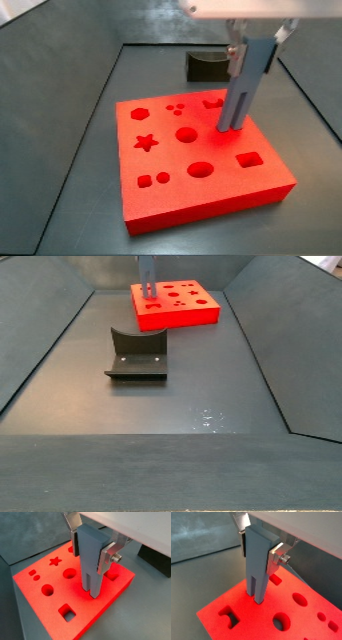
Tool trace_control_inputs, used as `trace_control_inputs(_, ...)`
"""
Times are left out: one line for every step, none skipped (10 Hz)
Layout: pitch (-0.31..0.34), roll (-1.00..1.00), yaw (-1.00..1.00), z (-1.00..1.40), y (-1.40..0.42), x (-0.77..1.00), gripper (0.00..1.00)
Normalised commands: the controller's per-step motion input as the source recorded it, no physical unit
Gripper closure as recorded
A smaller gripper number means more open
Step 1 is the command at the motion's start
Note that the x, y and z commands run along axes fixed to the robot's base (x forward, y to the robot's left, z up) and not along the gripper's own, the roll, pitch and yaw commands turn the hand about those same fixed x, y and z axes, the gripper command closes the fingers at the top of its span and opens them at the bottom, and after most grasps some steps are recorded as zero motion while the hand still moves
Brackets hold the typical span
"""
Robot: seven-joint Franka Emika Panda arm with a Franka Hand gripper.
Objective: Pick up the double-square object. Move up. Place the double-square object on the fixture. Regrasp the double-square object. Move to above the board. Insert the double-square object.
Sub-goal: Insert the double-square object.
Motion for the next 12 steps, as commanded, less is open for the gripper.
trace_control_inputs(-0.053,0.0,0.0,-0.23,0.0,-0.07,1.0)
trace_control_inputs(-0.054,0.0,0.0,-0.25,0.0,0.0,1.0)
trace_control_inputs(-0.047,0.0,0.05,-0.32,0.0,0.0,1.0)
trace_control_inputs(-0.064,0.0,0.07,-0.39,0.0,0.0,1.0)
trace_control_inputs(-0.057,0.0,0.07,-0.42,-0.02,0.02,1.0)
trace_control_inputs(-0.047,0.02,0.05,-0.42,-0.02,0.03,1.0)
trace_control_inputs(-0.044,0.02,0.05,-0.4,-0.03,0.03,1.0)
trace_control_inputs(-0.043,0.02,0.04,-0.39,-0.04,0.02,1.0)
trace_control_inputs(-0.043,0.02,0.02,-0.37,-0.06,0.0,1.0)
trace_control_inputs(-0.06,-0.02,0.0,-0.14,0.0,0.0,1.0)
trace_control_inputs(-0.007,0.05,0.01,-0.04,0.0,0.0,1.0)
trace_control_inputs(0.0,0.07,0.0,0.0,-0.01,0.0,1.0)
